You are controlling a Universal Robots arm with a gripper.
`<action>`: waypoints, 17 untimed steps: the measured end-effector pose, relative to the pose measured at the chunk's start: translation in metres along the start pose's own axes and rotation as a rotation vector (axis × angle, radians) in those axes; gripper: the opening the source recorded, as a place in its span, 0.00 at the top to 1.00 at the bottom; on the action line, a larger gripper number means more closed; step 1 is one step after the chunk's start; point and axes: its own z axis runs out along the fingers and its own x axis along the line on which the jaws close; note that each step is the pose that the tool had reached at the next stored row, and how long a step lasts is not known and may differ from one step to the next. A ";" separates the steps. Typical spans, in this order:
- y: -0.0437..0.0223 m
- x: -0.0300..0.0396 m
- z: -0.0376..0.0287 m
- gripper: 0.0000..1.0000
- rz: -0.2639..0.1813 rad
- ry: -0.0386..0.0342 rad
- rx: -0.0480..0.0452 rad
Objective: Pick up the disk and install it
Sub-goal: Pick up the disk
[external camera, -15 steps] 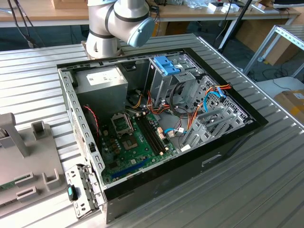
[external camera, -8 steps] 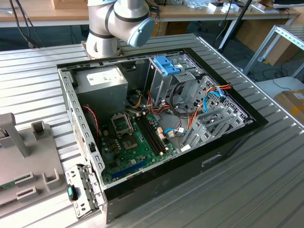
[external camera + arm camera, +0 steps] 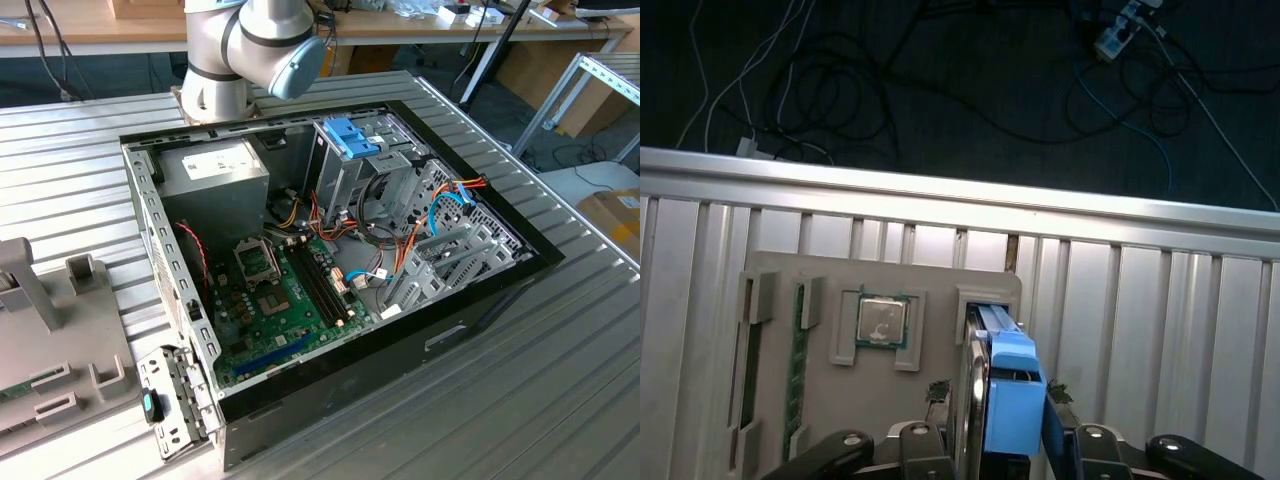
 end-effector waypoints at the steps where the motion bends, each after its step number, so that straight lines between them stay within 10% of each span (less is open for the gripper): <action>1: 0.0006 -0.0001 0.0009 0.52 0.000 0.0000 0.0000; 17: 0.0021 -0.0001 0.0068 0.54 0.000 0.0000 -0.0001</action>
